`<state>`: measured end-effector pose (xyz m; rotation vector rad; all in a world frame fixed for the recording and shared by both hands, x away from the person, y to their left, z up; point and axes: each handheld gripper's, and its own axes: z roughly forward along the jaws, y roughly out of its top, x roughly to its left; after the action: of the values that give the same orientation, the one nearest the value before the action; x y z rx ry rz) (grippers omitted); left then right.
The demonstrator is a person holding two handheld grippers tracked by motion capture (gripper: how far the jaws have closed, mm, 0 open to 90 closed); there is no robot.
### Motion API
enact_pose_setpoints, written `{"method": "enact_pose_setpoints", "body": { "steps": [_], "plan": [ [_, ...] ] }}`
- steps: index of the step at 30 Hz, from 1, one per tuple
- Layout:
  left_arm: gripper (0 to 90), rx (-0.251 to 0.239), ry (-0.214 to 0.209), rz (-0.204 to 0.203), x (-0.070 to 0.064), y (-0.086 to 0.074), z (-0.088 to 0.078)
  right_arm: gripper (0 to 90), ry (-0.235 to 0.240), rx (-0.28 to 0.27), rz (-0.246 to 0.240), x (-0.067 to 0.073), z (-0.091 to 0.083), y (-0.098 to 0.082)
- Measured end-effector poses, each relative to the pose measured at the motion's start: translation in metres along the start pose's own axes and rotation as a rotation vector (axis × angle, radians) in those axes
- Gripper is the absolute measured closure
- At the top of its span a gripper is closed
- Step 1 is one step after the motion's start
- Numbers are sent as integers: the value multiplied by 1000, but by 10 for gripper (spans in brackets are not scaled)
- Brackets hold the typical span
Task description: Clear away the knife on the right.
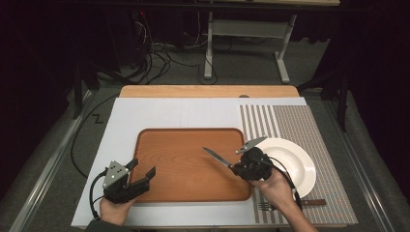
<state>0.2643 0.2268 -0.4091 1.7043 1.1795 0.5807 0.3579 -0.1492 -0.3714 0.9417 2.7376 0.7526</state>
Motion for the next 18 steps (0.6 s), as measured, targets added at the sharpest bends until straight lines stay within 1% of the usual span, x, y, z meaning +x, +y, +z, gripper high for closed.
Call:
{"method": "enact_pose_setpoints", "body": {
  "steps": [5,12,15,18],
  "plan": [
    [299,1,-1,0,0,0,0,781,7,14,-13,6,9,2],
    [300,2,-2,2,0,0,0,780,-9,48,-34,13,21,4],
    [299,2,-3,2,0,0,0,781,-5,55,-38,14,25,3],
    [300,3,-3,2,0,0,1,780,-14,71,-36,16,28,2]
  ]
}}
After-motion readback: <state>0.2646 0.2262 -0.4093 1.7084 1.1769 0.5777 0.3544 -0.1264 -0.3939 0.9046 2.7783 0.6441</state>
